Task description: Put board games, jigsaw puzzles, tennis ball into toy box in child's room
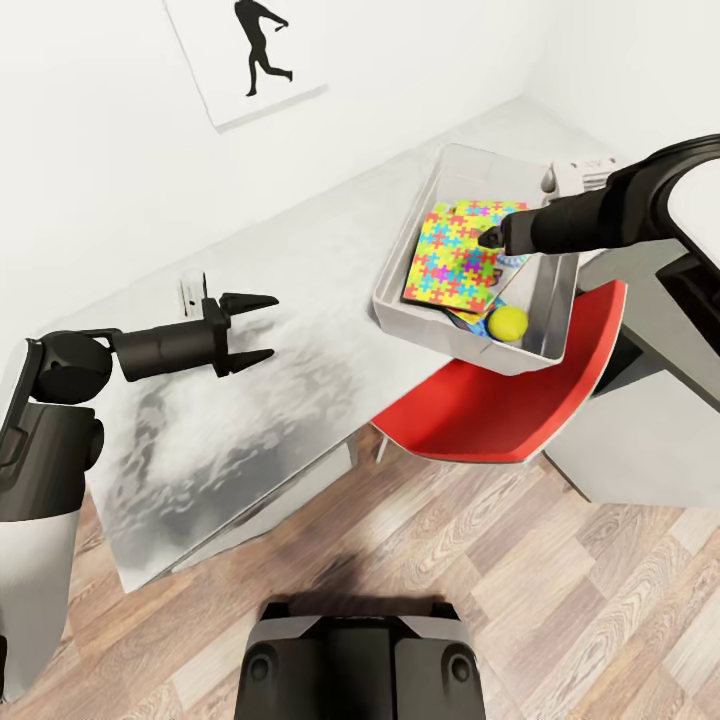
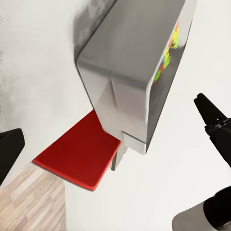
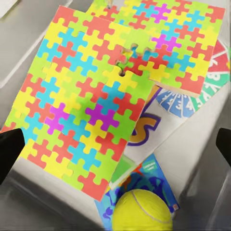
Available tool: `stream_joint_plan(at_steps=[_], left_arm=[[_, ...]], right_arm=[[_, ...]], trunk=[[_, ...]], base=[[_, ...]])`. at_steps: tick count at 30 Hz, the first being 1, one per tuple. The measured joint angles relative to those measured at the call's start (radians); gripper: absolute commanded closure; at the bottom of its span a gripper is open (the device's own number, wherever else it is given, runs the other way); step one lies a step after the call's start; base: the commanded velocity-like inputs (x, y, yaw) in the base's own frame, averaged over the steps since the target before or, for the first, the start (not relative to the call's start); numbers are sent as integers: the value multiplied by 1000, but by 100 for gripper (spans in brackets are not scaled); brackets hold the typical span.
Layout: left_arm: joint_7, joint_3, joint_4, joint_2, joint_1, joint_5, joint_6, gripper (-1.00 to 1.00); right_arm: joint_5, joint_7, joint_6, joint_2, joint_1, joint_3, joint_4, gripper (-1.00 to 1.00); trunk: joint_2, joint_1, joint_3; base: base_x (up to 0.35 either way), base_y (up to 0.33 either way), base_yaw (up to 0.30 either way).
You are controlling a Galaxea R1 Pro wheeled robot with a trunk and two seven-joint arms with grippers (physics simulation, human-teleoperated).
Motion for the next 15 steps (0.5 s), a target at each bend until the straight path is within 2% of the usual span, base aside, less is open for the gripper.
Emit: stream_joint_plan(at_steps=[10,15], left_arm=[[-1,1,0,0,0,0,1,-100],[-1,6,0,0,0,0,2,-100]], right_arm=[[0,-6,-15,-2,6,-11,-4,-100],[-4,-11,-19,-2,7,-36,-5,-100]], trunk=[[0,0,15],[0,0,23]], base=[[-259,0,0],[-233,0,0]])
